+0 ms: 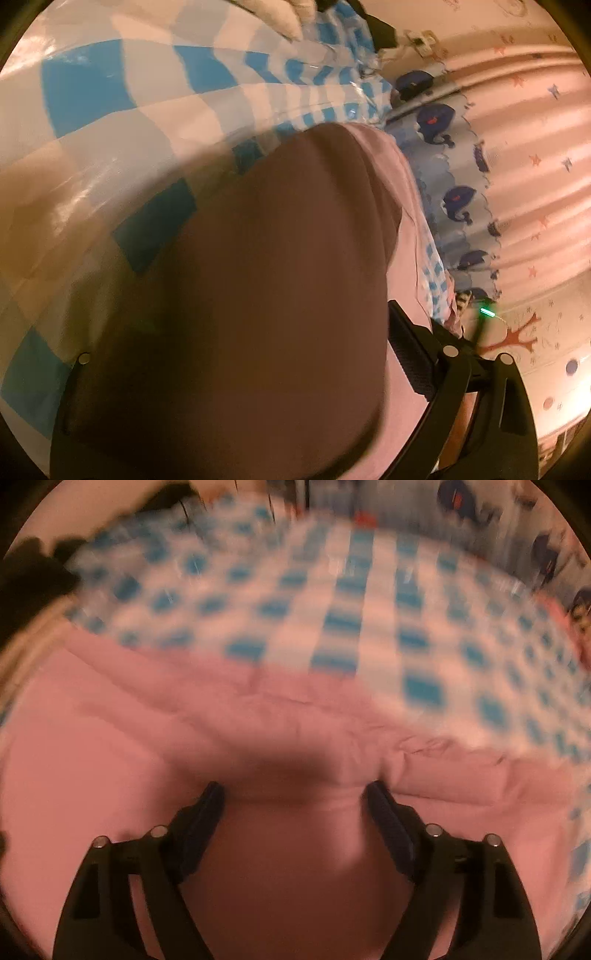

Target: Fold large clothes

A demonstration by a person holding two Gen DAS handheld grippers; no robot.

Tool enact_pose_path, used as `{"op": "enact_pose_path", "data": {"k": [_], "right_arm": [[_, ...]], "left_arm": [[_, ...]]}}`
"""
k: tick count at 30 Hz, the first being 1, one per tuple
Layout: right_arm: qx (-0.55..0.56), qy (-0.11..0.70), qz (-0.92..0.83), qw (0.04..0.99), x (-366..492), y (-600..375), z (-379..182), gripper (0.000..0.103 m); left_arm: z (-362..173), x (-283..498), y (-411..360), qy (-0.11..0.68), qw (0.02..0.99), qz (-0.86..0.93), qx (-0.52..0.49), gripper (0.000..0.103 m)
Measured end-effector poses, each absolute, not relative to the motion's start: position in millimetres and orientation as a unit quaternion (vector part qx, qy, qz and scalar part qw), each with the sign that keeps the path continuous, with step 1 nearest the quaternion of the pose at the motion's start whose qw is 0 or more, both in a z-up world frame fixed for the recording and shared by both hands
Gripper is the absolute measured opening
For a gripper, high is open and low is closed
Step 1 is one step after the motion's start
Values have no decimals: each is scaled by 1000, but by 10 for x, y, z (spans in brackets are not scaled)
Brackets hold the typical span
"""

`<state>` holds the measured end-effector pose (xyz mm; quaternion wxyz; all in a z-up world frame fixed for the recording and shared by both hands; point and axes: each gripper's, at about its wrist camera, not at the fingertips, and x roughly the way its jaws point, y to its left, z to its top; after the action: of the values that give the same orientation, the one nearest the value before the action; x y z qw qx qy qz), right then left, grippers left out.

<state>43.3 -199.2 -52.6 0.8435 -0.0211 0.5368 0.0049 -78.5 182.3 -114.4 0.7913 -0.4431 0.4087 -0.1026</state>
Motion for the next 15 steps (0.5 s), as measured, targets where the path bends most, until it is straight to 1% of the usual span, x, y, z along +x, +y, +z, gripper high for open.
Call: {"op": "enact_pose_path", "data": {"k": [1,3,5,8,9,10,12,13,15], "right_arm": [[-24,539,1,842,466,-1986,-584,80],[-30,550,0,835,493,-1982,-556,80],[-19,551,16,834,410,-2025,-371,80],[-50,501,52,863,0,-1861,24,81],[-62,494,57,865,-107,-1801,65,83],[-72,492,60,865,-212,-1749,60,85],[-114,520,64,844,-313,-1598,-232,86],[-131,528,62,837,-334,-1540,-425,89],[-125,530,57,837,-292,-1545,-507,90]], "left_arm": [[-1125,-766,1783,410,796,-106,-433,86],[-1115,-752,1750,416,801,-99,-419,86],[-1149,-756,1782,419,794,-100,-428,86],[-1185,-760,1817,420,787,-101,-440,86],[-1183,-757,1811,419,788,-97,-440,87],[-1185,-749,1803,418,789,-93,-440,88],[-1188,-711,1782,417,788,-86,-445,91],[-1174,-695,1762,417,789,-85,-443,93],[-1135,-696,1723,416,794,-78,-436,93]]}}
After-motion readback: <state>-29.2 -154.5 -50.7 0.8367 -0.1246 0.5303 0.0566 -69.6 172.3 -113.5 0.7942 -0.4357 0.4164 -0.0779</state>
